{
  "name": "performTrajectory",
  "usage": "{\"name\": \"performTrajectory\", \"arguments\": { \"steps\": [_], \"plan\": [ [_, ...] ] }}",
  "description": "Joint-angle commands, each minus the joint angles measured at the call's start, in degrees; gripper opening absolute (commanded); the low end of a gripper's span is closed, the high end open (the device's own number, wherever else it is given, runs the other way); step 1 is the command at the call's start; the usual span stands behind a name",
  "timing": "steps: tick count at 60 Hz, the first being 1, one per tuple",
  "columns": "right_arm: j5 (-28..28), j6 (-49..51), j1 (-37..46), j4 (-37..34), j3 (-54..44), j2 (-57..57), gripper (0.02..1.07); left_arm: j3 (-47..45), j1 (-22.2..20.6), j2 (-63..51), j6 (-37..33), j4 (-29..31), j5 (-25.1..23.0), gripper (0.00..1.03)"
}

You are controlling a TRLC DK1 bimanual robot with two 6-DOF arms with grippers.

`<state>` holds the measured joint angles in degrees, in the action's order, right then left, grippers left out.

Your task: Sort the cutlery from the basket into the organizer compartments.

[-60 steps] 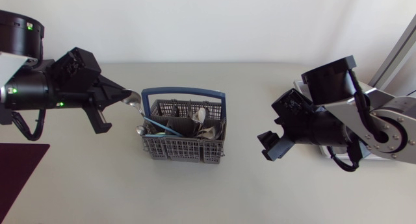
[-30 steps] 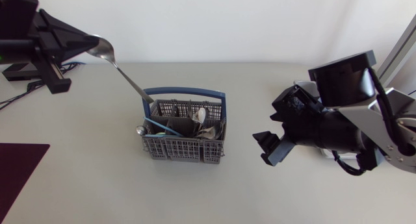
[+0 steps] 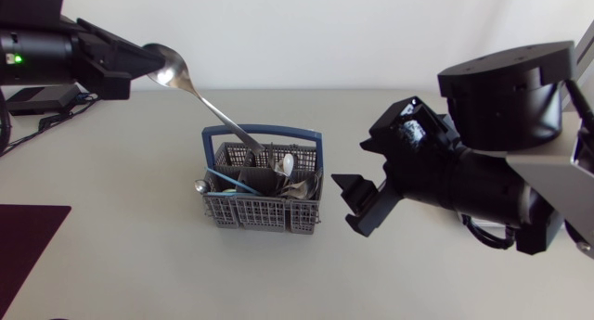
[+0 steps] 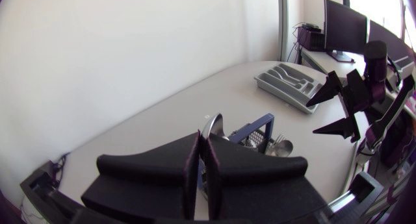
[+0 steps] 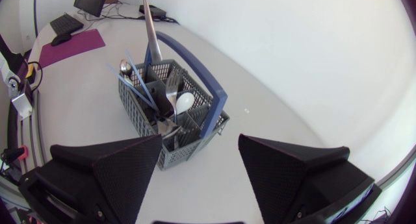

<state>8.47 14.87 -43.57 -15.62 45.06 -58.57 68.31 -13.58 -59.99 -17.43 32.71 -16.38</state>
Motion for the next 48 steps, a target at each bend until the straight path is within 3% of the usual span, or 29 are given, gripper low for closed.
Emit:
{"name": "performTrajectory", "arguments": {
  "steps": [1, 18, 31, 48],
  "plan": [
    [1.6, -1.3, -2.0, 1.8, 2.0, -1.6, 0.86, 1.6, -1.0, -2.0, 7.5, 0.5, -0.1, 0.03],
    [5.4, 1.7, -7.9, 9.2, 3.5, -7.0, 0.86, 2.1, -6.5, -7.1, 17.1, 1.3, -0.1, 0.03],
    [7.8, 4.6, -10.1, 13.2, 5.0, -10.5, 0.85, 3.0, -8.4, -10.2, 22.4, 0.2, 0.1, 0.03],
    [8.8, 7.3, -11.7, 16.6, 7.2, -16.1, 0.72, 3.2, -10.3, -12.3, 26.3, -1.9, 1.7, 0.03]
  ]
}}
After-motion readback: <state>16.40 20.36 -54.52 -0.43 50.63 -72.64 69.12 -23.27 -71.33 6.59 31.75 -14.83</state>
